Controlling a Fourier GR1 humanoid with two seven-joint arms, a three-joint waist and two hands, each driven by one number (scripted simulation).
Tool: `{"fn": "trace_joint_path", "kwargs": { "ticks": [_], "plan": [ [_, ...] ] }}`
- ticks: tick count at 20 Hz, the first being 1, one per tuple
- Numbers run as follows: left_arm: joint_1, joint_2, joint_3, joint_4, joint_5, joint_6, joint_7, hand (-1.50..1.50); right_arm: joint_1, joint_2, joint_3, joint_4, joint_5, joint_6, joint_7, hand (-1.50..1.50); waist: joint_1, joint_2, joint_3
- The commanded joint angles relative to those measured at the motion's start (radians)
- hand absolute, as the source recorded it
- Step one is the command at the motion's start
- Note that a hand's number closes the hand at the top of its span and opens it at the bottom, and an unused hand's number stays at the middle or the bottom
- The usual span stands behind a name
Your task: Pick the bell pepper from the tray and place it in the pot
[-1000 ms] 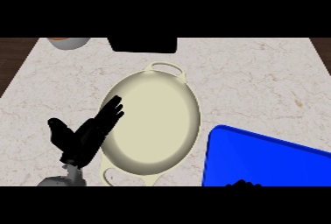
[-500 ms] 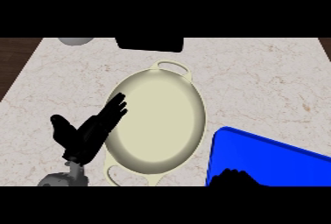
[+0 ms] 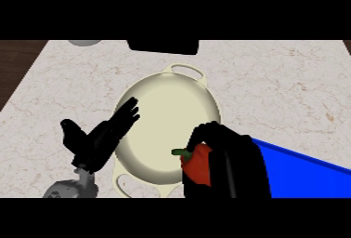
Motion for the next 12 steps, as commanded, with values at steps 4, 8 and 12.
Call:
{"fn": "trace_joint_path", "kwargs": {
  "ticks": [4,8,12],
  "plan": [
    [0.034,-0.021,-0.031,0.023,-0.032,0.003,-0.045,0.0,-0.337,0.05,-0.157,0.409,-0.195,-0.199,0.038,1.5,0.014,-0.004,0.002],
    [-0.018,-0.005,-0.015,0.027,-0.017,-0.011,-0.015,0.0,-0.464,0.051,-0.176,0.636,-0.33,-0.291,0.033,1.5,0.023,0.001,0.002],
    [-0.014,-0.003,-0.004,0.041,-0.011,-0.014,-0.023,0.0,-0.507,0.051,-0.217,0.745,-0.48,-0.478,-0.022,-1.5,0.028,0.004,0.004]
  ]
}}
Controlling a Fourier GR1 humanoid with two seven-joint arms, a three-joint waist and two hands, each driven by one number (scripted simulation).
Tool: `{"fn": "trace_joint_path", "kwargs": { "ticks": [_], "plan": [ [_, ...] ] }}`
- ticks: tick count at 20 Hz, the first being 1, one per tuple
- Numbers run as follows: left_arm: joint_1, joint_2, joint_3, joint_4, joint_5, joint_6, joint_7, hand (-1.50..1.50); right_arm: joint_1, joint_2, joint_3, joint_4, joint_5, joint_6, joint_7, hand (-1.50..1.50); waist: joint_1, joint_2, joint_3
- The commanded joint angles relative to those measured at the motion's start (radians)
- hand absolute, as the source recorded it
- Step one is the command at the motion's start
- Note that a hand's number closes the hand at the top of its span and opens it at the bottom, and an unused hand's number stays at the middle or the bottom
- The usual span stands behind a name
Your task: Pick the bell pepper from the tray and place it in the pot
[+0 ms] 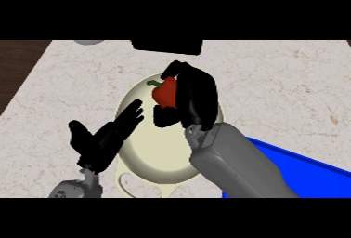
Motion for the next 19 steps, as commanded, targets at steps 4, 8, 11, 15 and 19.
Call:
{"fn": "trace_joint_path", "kwargs": {
  "ticks": [4,8,11,15,19],
  "plan": [
    [-0.024,-0.017,-0.004,0.008,0.004,0.003,0.002,0.0,-0.092,0.005,-0.057,0.185,-0.262,-0.353,-0.134,-1.5,0.017,0.008,0.002],
    [-0.004,0.003,-0.001,-0.011,0.009,-0.009,0.018,0.0,-0.151,0.005,-0.014,0.29,-0.391,-0.498,-0.233,-1.5,0.008,-0.002,0.002],
    [-0.017,0.006,0.011,0.004,0.012,-0.011,0.019,0.0,-0.174,0.005,0.011,0.359,-0.454,-0.602,-0.346,-1.5,-0.004,-0.002,0.002],
    [-0.006,0.0,0.02,0.014,-0.003,0.012,0.006,0.0,-0.292,0.005,0.045,0.504,-0.46,-0.711,-0.336,-1.5,-0.029,-0.011,0.0],
    [0.045,0.0,0.022,-0.025,-0.013,0.032,0.007,0.0,-0.244,0.005,0.071,0.549,-0.552,-0.763,-0.414,-1.5,-0.064,-0.019,0.001]
  ]
}}
